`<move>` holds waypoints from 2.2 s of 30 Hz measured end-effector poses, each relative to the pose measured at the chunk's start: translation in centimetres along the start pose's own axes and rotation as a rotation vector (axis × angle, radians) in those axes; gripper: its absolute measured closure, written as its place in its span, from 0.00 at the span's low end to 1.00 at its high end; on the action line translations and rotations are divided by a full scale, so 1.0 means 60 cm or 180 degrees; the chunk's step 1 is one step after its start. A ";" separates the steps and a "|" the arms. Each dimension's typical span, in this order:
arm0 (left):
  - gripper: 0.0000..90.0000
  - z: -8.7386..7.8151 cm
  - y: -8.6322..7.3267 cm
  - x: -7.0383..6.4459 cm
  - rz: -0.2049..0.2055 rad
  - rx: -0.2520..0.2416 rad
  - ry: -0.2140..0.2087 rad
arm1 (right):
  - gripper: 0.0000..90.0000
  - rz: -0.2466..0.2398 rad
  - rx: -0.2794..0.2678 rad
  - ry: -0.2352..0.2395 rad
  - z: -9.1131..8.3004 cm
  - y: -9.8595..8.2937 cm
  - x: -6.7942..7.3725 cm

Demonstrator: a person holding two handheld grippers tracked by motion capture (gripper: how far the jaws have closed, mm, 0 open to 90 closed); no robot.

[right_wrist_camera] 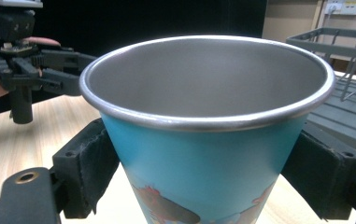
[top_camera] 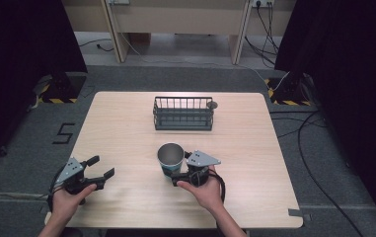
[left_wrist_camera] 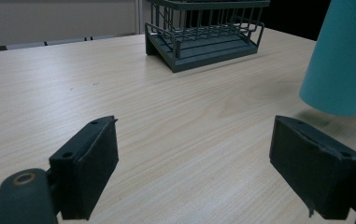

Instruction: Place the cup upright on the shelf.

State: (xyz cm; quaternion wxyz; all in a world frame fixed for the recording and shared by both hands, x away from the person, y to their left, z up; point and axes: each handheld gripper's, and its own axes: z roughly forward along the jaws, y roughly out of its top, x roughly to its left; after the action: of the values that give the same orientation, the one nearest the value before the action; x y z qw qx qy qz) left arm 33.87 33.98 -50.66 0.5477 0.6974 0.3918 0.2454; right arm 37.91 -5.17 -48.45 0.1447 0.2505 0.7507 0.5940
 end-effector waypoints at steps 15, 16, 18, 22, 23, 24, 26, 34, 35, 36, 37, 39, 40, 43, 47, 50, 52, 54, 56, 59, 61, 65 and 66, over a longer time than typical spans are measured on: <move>0.17 0.000 0.000 0.000 0.0004 -0.0006 0.0000 | 0.19 -0.0040 -0.0081 -0.0165 -0.009 0.026 -0.020; 0.17 0.000 0.000 0.000 0.0005 -0.0004 0.0000 | 0.19 -0.0035 -0.0087 -0.0178 -0.009 0.027 -0.021; 0.17 0.000 0.000 0.000 0.0005 -0.0005 0.0000 | 0.19 -0.0034 -0.0096 -0.0187 -0.009 0.029 -0.022; 0.17 0.000 0.000 0.000 0.0008 -0.0005 0.0006 | 0.19 -0.0038 -0.0140 -0.0241 -0.011 0.039 -0.028; 0.17 0.000 0.000 0.000 0.0008 -0.0005 0.0006 | 0.19 -0.0040 -0.0149 -0.0250 -0.011 0.041 -0.029; 0.17 0.000 0.000 0.000 0.0008 -0.0005 0.0006 | 0.19 -0.0040 -0.0149 -0.0250 -0.011 0.041 -0.029; 0.17 0.000 0.000 0.000 0.0010 -0.0008 0.0006 | 0.19 -0.0041 -0.0168 -0.0283 -0.011 0.047 -0.034; 0.17 0.000 0.001 0.000 0.0008 -0.0010 0.0009 | 0.19 -0.0051 -0.0219 -0.0346 -0.009 0.059 -0.042; 0.17 0.000 0.001 0.000 0.0010 -0.0010 0.0009 | 0.19 -0.0058 -0.0225 -0.0357 -0.010 0.061 -0.044; 0.17 -0.001 0.001 0.000 0.0011 -0.0010 0.0008 | 0.19 -0.0044 -0.0234 -0.0372 -0.009 0.063 -0.045; 0.17 -0.001 0.001 0.000 0.0012 -0.0010 0.0008 | 0.19 -0.0038 -0.0246 -0.0380 -0.009 0.064 -0.047; 0.17 -0.001 0.001 0.000 0.0014 -0.0011 0.0007 | 0.19 -0.0019 -0.0274 -0.0408 -0.007 0.067 -0.050; 0.17 -0.001 0.001 0.000 0.0014 -0.0012 0.0007 | 0.19 -0.0022 -0.0277 -0.0414 -0.007 0.068 -0.051; 0.17 -0.001 0.001 0.000 0.0014 -0.0014 0.0007 | 0.19 -0.0012 -0.0299 -0.0441 -0.005 0.071 -0.054; 0.17 -0.001 0.001 0.000 0.0014 -0.0014 0.0005 | 0.19 -0.0007 -0.0320 -0.0469 -0.004 0.075 -0.059; 0.17 -0.001 0.001 0.000 0.0015 -0.0014 0.0005 | 0.19 -0.0008 -0.0328 -0.0498 -0.003 0.079 -0.064; 0.17 -0.001 0.001 0.000 0.0015 -0.0015 0.0006 | 0.19 -0.0003 -0.0334 -0.0500 -0.002 0.080 -0.065; 0.17 -0.001 0.001 0.000 0.0014 -0.0017 0.0007 | 0.19 0.0000 -0.0354 -0.0516 -0.001 0.086 -0.069; 0.17 -0.001 0.001 0.000 0.0014 -0.0016 0.0007 | 0.19 -0.0002 -0.0361 -0.0523 0.000 0.088 -0.070; 0.17 -0.001 0.001 0.000 0.0012 -0.0018 0.0007 | 0.19 0.0004 -0.0378 -0.0545 0.000 0.093 -0.074; 0.17 -0.001 0.001 0.000 0.0012 -0.0020 0.0008 | 0.19 0.0023 -0.0411 -0.0565 0.001 0.097 -0.079; 0.17 -0.001 0.001 0.000 0.0010 -0.0021 0.0008 | 0.19 0.0034 -0.0429 -0.0593 0.002 0.101 -0.083; 0.17 -0.001 0.001 0.000 0.0009 -0.0023 0.0008 | 0.19 0.0041 -0.0440 -0.0604 0.003 0.104 -0.086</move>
State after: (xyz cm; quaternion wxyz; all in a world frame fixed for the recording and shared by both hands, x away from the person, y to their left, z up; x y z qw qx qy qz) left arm 33.86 34.00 -50.60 0.5493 0.6957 0.3906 0.2484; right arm 43.56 -6.81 -42.91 0.2283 0.2998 0.6892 0.6189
